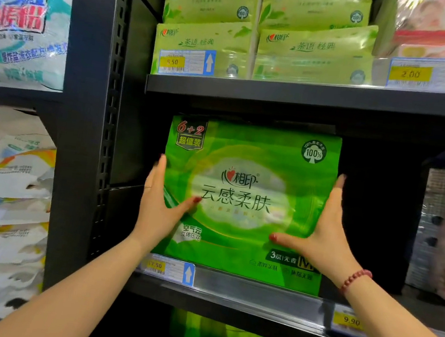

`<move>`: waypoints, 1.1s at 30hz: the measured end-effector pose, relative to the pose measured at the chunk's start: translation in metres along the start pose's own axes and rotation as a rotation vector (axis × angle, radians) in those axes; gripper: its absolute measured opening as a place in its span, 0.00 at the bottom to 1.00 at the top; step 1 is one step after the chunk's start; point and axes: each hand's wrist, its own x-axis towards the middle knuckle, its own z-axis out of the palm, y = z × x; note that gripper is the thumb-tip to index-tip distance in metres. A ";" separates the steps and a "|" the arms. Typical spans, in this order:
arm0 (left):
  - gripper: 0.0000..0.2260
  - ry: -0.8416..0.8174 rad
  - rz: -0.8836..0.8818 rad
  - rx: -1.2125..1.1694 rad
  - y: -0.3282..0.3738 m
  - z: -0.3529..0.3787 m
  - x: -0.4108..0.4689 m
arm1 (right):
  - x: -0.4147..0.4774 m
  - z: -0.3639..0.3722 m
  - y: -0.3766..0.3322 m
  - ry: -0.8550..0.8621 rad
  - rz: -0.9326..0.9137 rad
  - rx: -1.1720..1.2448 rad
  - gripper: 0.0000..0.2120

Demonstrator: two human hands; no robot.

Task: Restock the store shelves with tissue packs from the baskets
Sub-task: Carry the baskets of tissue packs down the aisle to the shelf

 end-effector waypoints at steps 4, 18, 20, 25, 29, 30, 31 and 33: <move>0.55 -0.289 0.151 0.264 -0.003 -0.011 -0.001 | -0.004 -0.003 0.012 -0.126 -0.078 -0.154 0.74; 0.53 -0.364 0.330 0.607 -0.013 -0.029 0.006 | -0.004 0.016 -0.008 -0.008 -0.168 -0.628 0.74; 0.52 -0.361 0.332 0.586 -0.014 -0.029 0.005 | -0.006 0.014 -0.013 0.048 -0.268 -0.822 0.71; 0.52 -0.359 0.343 0.553 -0.016 -0.030 0.005 | -0.002 0.015 -0.017 -0.090 -0.381 -0.954 0.62; 0.51 -0.352 0.341 0.544 -0.018 -0.025 0.009 | 0.003 0.016 -0.015 -0.106 -0.343 -0.957 0.62; 0.51 -0.352 0.343 0.549 -0.018 -0.025 0.009 | 0.003 0.017 -0.015 -0.115 -0.340 -0.955 0.62; 0.51 -0.349 0.347 0.552 -0.018 -0.024 0.009 | 0.003 0.017 -0.016 -0.118 -0.342 -0.955 0.62; 0.51 -0.346 0.353 0.554 -0.019 -0.024 0.008 | 0.001 0.018 -0.016 -0.105 -0.346 -0.950 0.62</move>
